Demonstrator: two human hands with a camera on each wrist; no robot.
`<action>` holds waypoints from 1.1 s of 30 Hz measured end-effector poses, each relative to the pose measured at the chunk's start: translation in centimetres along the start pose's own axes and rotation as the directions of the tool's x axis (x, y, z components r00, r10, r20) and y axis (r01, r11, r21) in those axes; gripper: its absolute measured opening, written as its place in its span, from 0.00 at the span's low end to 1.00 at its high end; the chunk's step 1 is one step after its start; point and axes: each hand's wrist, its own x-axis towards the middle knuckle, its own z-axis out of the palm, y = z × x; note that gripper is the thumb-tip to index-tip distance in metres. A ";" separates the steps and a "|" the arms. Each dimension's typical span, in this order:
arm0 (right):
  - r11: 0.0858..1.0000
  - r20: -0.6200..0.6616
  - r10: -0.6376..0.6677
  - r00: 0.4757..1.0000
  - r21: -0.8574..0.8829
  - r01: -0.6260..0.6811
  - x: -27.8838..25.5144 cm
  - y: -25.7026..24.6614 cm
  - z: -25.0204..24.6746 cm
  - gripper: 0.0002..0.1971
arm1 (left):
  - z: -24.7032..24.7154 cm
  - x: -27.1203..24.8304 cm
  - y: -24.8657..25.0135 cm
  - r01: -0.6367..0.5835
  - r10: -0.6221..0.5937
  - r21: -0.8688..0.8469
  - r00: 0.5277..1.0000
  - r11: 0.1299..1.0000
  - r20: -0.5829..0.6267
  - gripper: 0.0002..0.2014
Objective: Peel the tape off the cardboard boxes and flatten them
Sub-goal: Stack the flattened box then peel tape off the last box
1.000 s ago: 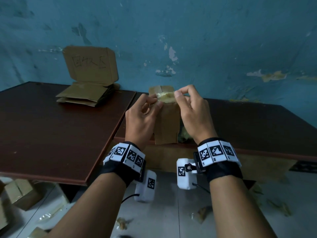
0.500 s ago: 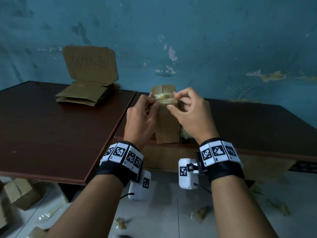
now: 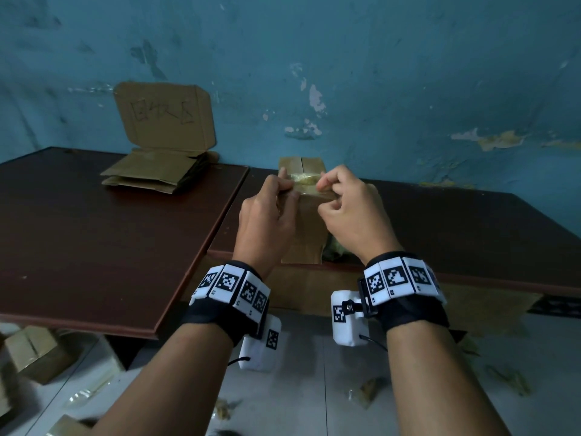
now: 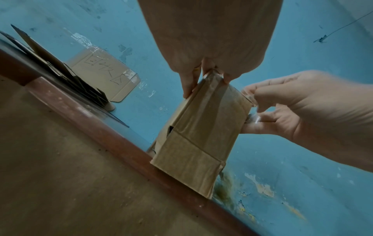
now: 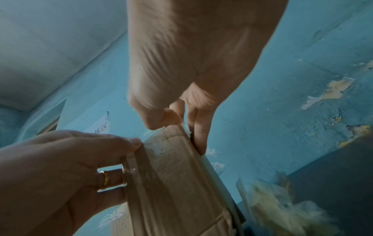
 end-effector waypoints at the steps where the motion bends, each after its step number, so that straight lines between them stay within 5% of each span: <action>1: 0.999 0.001 0.004 1.000 0.034 -0.004 -0.1 0.0 -0.1 0.13 | 0.0 0.0 0.1 0.003 -0.003 -0.007 1.000 1.000 -0.002 0.07; 6: 0.969 0.016 0.035 0.999 0.243 -0.038 -0.3 -0.5 -0.2 0.10 | -0.3 0.2 0.0 0.055 -0.060 -0.118 0.998 0.991 -0.036 0.07; 20: 1.000 0.044 0.007 0.999 0.001 -0.007 0.0 0.3 -0.7 0.18 | 0.0 0.0 -0.1 0.029 -0.030 -0.111 1.000 0.993 -0.009 0.06; 26: 0.906 0.005 0.113 0.994 0.410 -0.105 -0.4 -0.4 -0.4 0.16 | -0.5 0.4 -0.2 0.067 -0.076 -0.140 0.995 0.988 -0.064 0.03; 33: 0.820 0.140 0.114 0.984 0.546 -0.173 -0.6 -0.2 -0.7 0.18 | -0.5 0.5 -0.4 0.093 -0.111 -0.161 0.987 0.983 -0.112 0.03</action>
